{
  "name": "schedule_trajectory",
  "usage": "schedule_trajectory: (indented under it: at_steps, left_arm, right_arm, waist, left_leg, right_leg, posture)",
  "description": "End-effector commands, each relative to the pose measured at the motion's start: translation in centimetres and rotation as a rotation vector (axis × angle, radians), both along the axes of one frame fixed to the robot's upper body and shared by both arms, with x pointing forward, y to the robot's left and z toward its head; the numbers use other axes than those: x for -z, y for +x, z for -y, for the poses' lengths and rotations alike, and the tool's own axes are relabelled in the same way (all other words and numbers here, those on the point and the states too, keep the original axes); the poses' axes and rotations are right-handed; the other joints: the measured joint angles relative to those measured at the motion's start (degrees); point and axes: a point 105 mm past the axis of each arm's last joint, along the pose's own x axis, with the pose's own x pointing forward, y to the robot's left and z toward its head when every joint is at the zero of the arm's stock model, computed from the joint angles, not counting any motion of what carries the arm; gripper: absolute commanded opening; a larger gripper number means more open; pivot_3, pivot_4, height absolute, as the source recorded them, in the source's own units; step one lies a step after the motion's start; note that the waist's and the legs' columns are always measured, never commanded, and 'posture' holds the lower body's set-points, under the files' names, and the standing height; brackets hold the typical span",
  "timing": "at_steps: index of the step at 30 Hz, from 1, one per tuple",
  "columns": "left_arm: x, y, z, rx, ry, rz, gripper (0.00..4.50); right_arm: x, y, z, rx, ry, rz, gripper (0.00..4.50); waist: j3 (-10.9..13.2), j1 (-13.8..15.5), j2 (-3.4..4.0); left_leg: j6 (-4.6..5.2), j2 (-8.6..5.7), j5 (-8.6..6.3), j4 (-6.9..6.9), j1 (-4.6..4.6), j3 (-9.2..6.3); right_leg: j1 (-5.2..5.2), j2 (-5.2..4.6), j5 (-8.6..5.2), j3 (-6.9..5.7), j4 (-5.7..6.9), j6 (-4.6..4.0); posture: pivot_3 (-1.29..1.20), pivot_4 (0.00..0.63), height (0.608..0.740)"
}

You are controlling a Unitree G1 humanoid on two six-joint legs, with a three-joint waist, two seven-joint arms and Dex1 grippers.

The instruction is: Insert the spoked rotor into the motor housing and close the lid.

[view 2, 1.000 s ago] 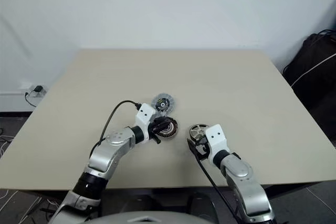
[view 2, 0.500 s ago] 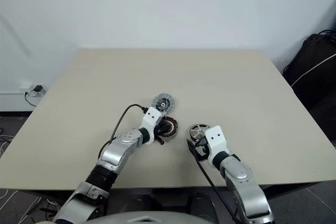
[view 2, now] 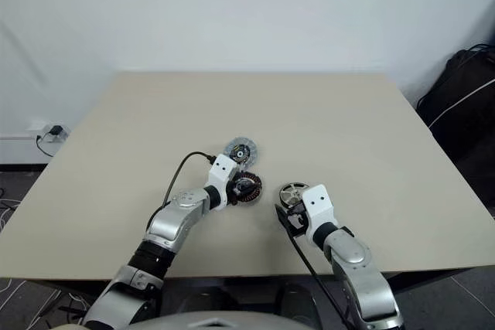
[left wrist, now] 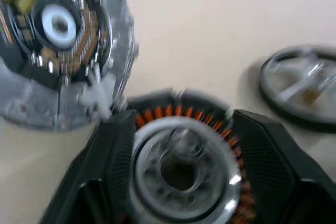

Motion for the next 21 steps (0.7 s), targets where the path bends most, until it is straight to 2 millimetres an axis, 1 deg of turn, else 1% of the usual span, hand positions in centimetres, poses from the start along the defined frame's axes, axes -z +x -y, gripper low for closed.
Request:
schedule_trajectory:
  at_steps: [1,2,3,6,7,8,12,14,17,18,21]
  left_arm:
    - [-3.7,0.0,0.5,0.022,-0.126,0.084,2.15]
    - [-3.9,-0.2,0.3,0.022,-0.138,0.088,1.85]
    - [-4.1,-0.3,0.1,0.020,-0.139,0.092,1.44]
    - [-4.2,-1.0,-1.1,0.009,-0.121,0.104,0.50]
    - [-4.0,-1.3,-1.6,-0.001,-0.122,0.099,0.19]
    - [-3.9,-1.5,-2.1,-0.015,-0.119,0.096,0.00]
    - [-3.1,-2.4,-3.9,-0.060,-0.090,0.091,0.00]
    - [-2.8,-2.8,-4.6,-0.079,-0.062,0.100,0.00]
    - [-2.7,-3.4,-5.5,-0.126,-0.052,0.136,0.00]
    - [-2.7,-3.7,-5.7,-0.133,-0.041,0.154,0.00]
    - [-2.8,-4.6,-6.0,-0.127,-0.029,0.209,0.00]
  right_arm:
    - [-1.5,0.5,-0.2,0.000,0.022,0.066,4.50]
    - [-1.7,0.6,-0.3,0.001,0.040,0.069,4.50]
    - [-1.9,0.6,-0.4,-0.002,0.057,0.071,4.50]
    - [-2.4,0.9,-1.0,-0.018,0.073,0.069,3.87]
    - [-2.4,1.1,-1.1,-0.024,0.058,0.066,3.55]
    - [-2.4,1.2,-1.3,-0.030,0.044,0.063,3.24]
    - [-2.4,2.1,-2.3,-0.060,-0.022,0.062,1.87]
    - [-2.5,2.8,-3.3,-0.086,-0.039,0.063,1.27]
    - [-2.4,4.0,-5.5,-0.135,-0.067,0.044,0.27]
    - [-2.2,4.4,-6.0,-0.145,-0.089,0.037,0.05]
    - [-1.9,5.4,-6.9,-0.156,-0.134,0.017,0.05]
  waist:
    - [0.0,0.0,0.00]
    - [0.0,0.0,0.00]
    - [0.0,0.0,0.01]
    - [0.0,-0.1,0.02]
    - [0.0,-0.1,0.02]
    - [0.0,-0.2,0.02]
    - [0.0,-0.1,0.02]
    - [0.0,-0.1,0.01]
    - [0.0,-0.1,0.01]
    - [0.0,-0.1,0.01]
    - [0.0,-0.1,0.01]
  left_leg:
    - [0.00,0.00,0.00,0.00,0.00,0.00]
    - [0.00,0.00,0.00,0.00,0.00,0.00]
    - [-0.01,0.01,0.00,0.00,0.00,0.00]
    - [-0.02,0.01,0.01,0.00,0.01,0.00]
    - [-0.01,0.01,0.01,0.00,0.01,0.01]
    - [-0.02,0.01,0.01,0.01,0.01,0.01]
    - [-0.03,0.01,0.02,0.01,0.01,0.00]
    - [-0.04,0.02,0.02,0.01,0.01,0.00]
    - [-0.04,0.01,0.02,0.01,0.01,0.01]
    - [-0.04,0.01,0.02,0.01,0.01,0.01]
    - [-0.05,0.00,0.02,-0.01,0.00,0.01]
  right_leg:
    - [0.00,0.00,0.00,0.00,0.00,0.00]
    - [0.00,0.00,0.00,0.00,0.00,0.00]
    - [0.00,0.00,0.00,0.00,0.00,-0.01]
    - [0.01,0.01,0.00,0.00,0.02,-0.01]
    - [0.01,0.02,0.00,0.01,0.02,0.00]
    - [0.01,0.02,0.00,0.01,0.02,0.00]
    - [-0.01,0.03,-0.01,0.01,0.04,-0.02]
    - [-0.02,0.02,-0.01,0.01,0.04,-0.02]
    - [-0.02,0.00,-0.01,0.02,0.04,-0.02]
    - [-0.02,0.00,-0.01,0.02,0.04,-0.03]
    - [-0.03,0.00,0.00,0.01,0.03,-0.05]
  posture:
    - [0.00,0.000,0.740]
    - [0.00,0.000,0.740]
    - [0.00,0.000,0.740]
    - [0.00,0.000,0.740]
    - [0.00,0.000,0.740]
    - [0.00,0.000,0.740]
    - [0.00,0.000,0.740]
    - [0.00,0.000,0.740]
    - [0.00,0.000,0.740]
    - [0.00,0.000,0.740]
    - [0.00,0.000,0.740]
